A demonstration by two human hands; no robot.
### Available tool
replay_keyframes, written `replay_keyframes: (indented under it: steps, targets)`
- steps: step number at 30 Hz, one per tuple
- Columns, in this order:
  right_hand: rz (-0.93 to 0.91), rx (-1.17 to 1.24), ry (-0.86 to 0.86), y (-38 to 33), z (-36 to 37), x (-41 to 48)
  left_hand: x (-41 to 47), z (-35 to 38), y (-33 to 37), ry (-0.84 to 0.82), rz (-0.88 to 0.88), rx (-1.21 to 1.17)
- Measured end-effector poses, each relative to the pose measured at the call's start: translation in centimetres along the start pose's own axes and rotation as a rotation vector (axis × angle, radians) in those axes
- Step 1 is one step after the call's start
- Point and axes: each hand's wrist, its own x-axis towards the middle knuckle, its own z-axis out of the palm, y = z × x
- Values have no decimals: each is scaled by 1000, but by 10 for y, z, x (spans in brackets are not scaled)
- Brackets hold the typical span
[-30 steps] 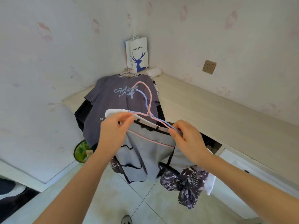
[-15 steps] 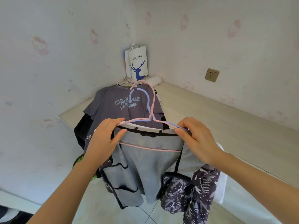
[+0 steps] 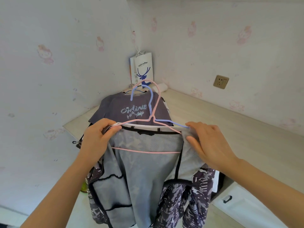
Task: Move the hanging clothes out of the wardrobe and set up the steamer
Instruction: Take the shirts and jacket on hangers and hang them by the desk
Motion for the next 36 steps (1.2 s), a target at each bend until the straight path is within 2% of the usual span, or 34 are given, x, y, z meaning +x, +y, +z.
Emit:
replay_keyframes:
  steps: [3, 7, 12, 16, 21, 30, 36]
  targets:
    - [-33, -159, 40, 0, 16, 6, 8, -8, -7, -4, 6, 2]
    - [-62, -254, 96, -8, 33, 27, 22, -18, -22, -2, 4, 7]
    - [-47, -232, 117, -19, 41, 64, 49, -36, -31, 41, 15, 85]
    - [56, -174, 65, -22, 40, 97, 81, -46, -32, 84, 36, 158]
    - [51, -164, 128, -11, 42, 149, 134, -52, -31, 143, 75, 231]
    - [16, -135, 213, 34, 70, 266, 254, -38, -60, 146, 121, 274]
    - [40, -70, 133, 83, 122, 362, 352, -2, -101, 123, 31, 343]
